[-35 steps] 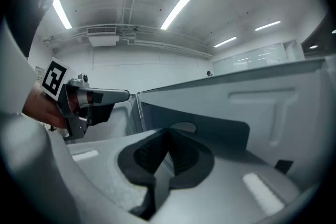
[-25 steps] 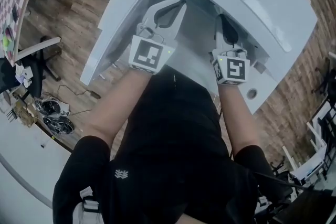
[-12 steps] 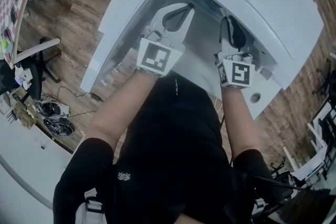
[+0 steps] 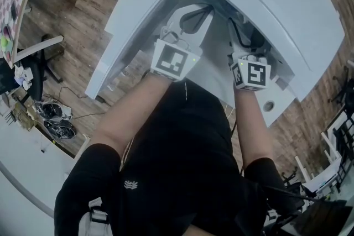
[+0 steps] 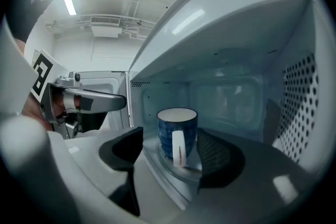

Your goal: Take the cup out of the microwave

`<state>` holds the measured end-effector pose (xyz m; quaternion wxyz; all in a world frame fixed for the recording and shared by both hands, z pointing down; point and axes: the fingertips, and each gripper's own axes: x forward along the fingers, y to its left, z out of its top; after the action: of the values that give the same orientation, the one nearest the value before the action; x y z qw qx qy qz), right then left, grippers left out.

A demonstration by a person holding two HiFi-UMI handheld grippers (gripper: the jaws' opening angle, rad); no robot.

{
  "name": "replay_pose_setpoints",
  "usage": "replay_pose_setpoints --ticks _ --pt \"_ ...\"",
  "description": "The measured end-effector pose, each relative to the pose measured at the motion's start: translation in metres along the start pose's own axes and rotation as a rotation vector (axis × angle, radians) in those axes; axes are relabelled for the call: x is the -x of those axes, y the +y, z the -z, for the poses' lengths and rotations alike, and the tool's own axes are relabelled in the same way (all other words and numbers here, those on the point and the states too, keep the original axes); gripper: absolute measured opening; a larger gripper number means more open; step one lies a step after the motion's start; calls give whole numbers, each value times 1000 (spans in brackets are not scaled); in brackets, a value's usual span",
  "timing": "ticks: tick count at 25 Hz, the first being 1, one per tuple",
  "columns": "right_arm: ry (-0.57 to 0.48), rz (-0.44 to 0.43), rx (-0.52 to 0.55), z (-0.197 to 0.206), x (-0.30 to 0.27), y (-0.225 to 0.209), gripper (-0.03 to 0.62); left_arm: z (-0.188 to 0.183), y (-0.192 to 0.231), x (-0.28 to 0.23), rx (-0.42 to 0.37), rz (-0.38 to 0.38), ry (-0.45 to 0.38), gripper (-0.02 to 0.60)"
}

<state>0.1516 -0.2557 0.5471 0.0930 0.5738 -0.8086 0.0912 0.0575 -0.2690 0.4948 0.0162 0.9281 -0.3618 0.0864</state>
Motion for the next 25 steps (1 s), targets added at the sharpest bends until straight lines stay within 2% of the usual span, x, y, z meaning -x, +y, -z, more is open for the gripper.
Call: replay_pose_setpoints --ticks 7,21,25 --pt "7 -15 -5 3 -17 -1 342 14 8 -2 28 -22 26 2" --pt "7 5 -20 5 -45 -10 346 27 18 -11 43 -50 56 1" --pt "9 11 -20 9 -51 -11 347 29 15 -16 60 -41 37 2"
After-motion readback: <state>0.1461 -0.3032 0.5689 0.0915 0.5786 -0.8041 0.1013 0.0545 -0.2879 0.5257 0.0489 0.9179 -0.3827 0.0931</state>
